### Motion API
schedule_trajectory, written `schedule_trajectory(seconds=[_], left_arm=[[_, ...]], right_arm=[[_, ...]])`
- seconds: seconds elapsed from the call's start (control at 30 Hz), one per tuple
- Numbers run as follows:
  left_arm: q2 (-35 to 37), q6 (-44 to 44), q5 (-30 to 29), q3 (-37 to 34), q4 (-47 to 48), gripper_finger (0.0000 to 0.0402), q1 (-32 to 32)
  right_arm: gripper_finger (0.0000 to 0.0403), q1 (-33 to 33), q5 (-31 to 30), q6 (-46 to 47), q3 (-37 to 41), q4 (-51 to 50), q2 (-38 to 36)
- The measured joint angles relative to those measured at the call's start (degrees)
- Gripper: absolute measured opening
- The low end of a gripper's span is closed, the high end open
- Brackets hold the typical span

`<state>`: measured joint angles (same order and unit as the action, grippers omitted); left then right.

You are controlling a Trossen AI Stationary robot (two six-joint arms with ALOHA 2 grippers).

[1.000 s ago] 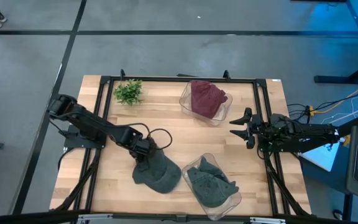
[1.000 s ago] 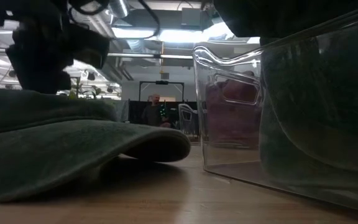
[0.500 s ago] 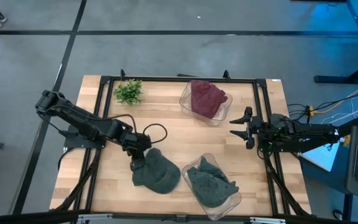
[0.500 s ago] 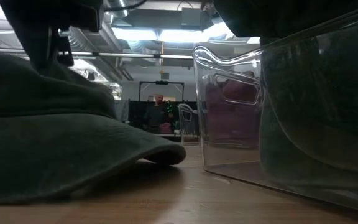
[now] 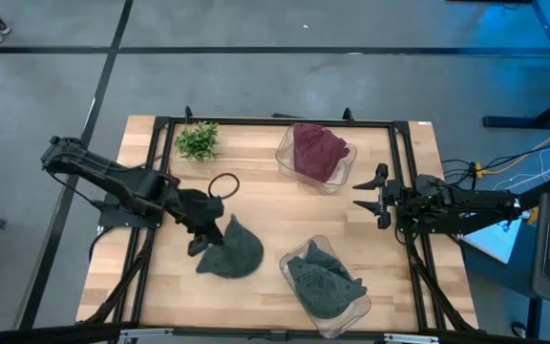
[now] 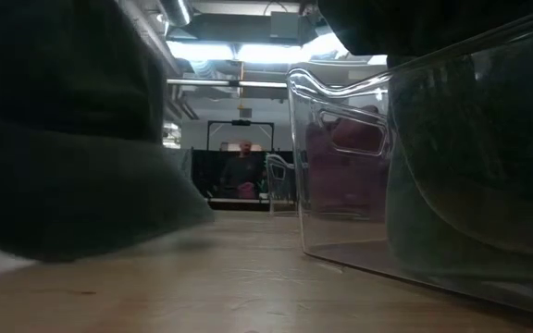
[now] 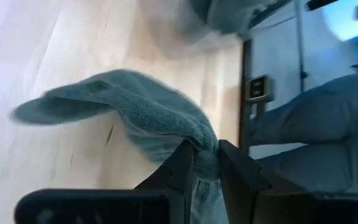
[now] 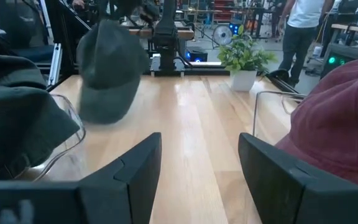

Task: Pick & Place hat
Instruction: Put the black cap into the bottom transparent bin

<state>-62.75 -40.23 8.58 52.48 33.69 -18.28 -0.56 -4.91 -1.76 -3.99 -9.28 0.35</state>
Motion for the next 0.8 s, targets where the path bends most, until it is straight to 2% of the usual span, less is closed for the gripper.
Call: schedule_trajectory(seconds=[0.07,0.13,0.37,0.47,0.67,0.8], left_arm=[[1.5,1.2,0.0,1.0,-0.1,0.0049,0.0],[2.6,1.8,-0.3,1.7,0.0,0.0049,0.0],[4.5,1.6,-2.8,3.7,3.0,0.0049,0.0],[4.5,1.5,-3.1,3.8,3.4,0.0049,0.0],[4.5,1.5,-3.6,3.8,3.9,0.0049,0.0],[4.5,1.5,-3.7,3.8,3.9,0.0049,0.0]], right_arm=[[0.0213,0.0,0.0,0.7,0.0,0.0,0.0],[0.0213,0.0,0.0,7.2,0.0,0.8,0.0],[0.0213,0.0,0.0,49.4,0.0,5.8,0.0],[0.0213,0.0,-0.4,62.1,0.0,5.7,0.0],[0.0213,0.0,-1.5,69.1,0.0,5.7,0.0],[0.0213,0.0,3.5,65.6,0.0,14.3,0.5]])
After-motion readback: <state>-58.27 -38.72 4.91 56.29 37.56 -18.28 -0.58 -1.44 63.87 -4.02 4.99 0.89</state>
